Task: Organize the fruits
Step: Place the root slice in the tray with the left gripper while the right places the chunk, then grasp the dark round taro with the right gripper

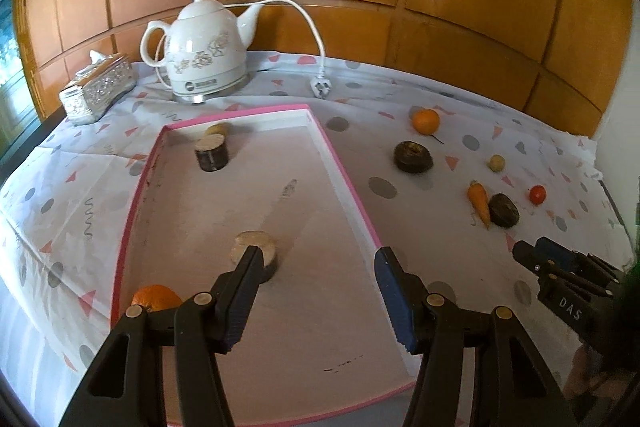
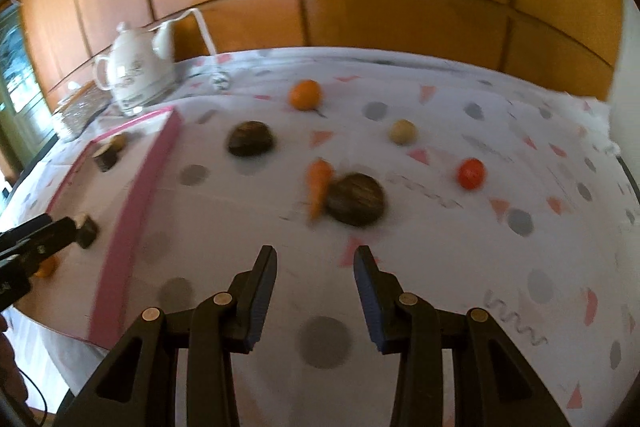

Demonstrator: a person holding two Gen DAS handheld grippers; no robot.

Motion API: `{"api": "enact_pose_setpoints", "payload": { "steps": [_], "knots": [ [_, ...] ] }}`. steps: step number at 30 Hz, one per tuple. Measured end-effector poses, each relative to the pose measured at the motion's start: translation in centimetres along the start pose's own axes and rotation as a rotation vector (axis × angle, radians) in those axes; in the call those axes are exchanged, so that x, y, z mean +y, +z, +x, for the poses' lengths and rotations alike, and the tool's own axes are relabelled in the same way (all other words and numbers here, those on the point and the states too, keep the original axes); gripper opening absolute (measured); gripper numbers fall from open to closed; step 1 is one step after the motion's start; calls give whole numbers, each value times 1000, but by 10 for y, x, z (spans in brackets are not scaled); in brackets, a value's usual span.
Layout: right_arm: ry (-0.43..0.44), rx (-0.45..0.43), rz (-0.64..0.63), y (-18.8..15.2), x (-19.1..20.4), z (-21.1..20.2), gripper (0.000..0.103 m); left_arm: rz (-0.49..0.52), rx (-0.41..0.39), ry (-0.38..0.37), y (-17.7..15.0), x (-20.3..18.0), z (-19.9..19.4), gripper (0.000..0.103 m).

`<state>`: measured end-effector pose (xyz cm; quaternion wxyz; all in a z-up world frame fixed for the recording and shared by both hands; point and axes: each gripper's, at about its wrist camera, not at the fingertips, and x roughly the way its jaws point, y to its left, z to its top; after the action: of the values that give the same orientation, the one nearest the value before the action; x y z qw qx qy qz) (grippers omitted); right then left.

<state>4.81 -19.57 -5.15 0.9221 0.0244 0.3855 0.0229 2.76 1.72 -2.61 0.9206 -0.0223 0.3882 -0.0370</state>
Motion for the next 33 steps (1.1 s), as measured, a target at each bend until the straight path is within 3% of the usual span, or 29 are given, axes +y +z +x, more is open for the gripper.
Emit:
{"api": "enact_pose_setpoints", "payload": {
  "steps": [8, 17, 21, 28, 33],
  "knots": [
    [-38, 8, 60, -7, -32, -1, 40, 44, 19, -29, -1, -17, 4, 59],
    [-17, 30, 74, -11, -40, 5, 40, 82, 38, -58, -5, -29, 7, 59],
    [-1, 37, 65, -11, -40, 9, 51, 90, 42, -71, -7, -33, 8, 59],
    [28, 47, 11, -7, -38, 18, 52, 98, 46, -100, -9, -37, 9, 59],
    [61, 41, -139, 9, -27, 35, 54, 98, 40, -118, -9, -39, 8, 59]
  ]
}}
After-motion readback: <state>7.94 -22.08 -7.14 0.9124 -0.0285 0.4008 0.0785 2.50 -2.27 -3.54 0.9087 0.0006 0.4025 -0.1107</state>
